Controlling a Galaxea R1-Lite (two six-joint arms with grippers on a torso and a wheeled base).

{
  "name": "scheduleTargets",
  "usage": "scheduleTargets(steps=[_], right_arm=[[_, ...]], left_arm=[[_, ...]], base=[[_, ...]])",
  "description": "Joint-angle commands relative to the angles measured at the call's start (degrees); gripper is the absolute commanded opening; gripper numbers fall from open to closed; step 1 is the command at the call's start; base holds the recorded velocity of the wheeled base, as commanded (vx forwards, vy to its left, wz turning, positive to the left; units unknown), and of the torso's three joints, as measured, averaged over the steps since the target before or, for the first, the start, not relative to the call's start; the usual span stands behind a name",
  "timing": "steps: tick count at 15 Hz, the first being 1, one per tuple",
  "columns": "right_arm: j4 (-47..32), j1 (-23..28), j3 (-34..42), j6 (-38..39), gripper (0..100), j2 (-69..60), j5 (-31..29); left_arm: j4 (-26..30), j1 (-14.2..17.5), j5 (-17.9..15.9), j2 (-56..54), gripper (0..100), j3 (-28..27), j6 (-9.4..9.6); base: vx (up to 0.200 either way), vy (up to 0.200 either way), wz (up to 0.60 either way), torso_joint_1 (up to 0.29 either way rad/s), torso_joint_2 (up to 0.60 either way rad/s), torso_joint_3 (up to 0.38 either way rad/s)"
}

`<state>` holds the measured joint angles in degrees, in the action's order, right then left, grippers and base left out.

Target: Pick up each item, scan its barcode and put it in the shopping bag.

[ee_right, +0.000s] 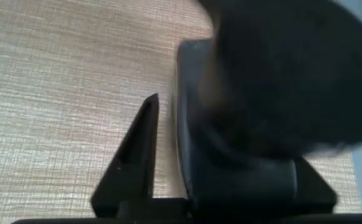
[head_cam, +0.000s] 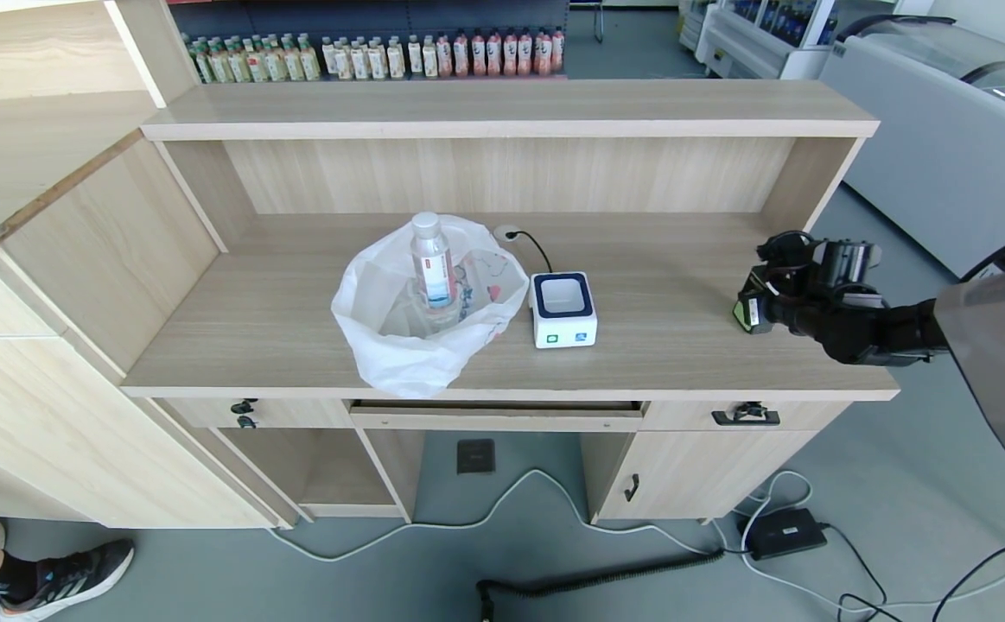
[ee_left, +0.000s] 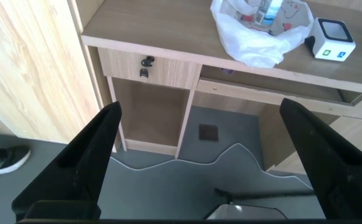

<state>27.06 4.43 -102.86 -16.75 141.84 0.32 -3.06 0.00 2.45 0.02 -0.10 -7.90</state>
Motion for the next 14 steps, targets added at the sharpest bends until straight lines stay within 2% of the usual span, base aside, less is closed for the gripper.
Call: scheduleTargets(steps=[1,4,7,10,12,14], right_arm=[[-0.08,-0.12,-0.67,-0.21,0,0.72,0.03],[-0.08,-0.21,-2.17,-0.56,0,0.46,0.03],[0.01,1.02,0.56,-8.47,0,-3.67,-0.14],[0.80,4.45,8.73,-15.77,0,-11.32,-0.23],[3.43,6.47,16.29,-18.32,0,-15.10,-0.14],[7.13,7.09,20.25,-19.02,0,-15.89,-0.23]], left_arm=[[-0.02,0.00,0.10,-0.02,100,0.01,-0.01],[-0.02,0.00,0.01,-0.02,100,0.01,-0.01],[-0.02,0.00,0.10,-0.02,100,0.01,-0.01],[-0.02,0.00,0.01,-0.02,100,0.01,-0.01],[-0.02,0.00,0.01,-0.02,100,0.01,-0.01],[-0.02,0.00,0.01,-0.02,100,0.01,-0.01]], base=[[0.000,0.000,0.00,0.000,0.00,0.000],[0.000,0.000,0.00,0.000,0.00,0.000],[0.000,0.000,0.00,0.000,0.00,0.000],[0.000,0.000,0.00,0.000,0.00,0.000],[0.000,0.000,0.00,0.000,0.00,0.000],[0.000,0.000,0.00,0.000,0.00,0.000]])
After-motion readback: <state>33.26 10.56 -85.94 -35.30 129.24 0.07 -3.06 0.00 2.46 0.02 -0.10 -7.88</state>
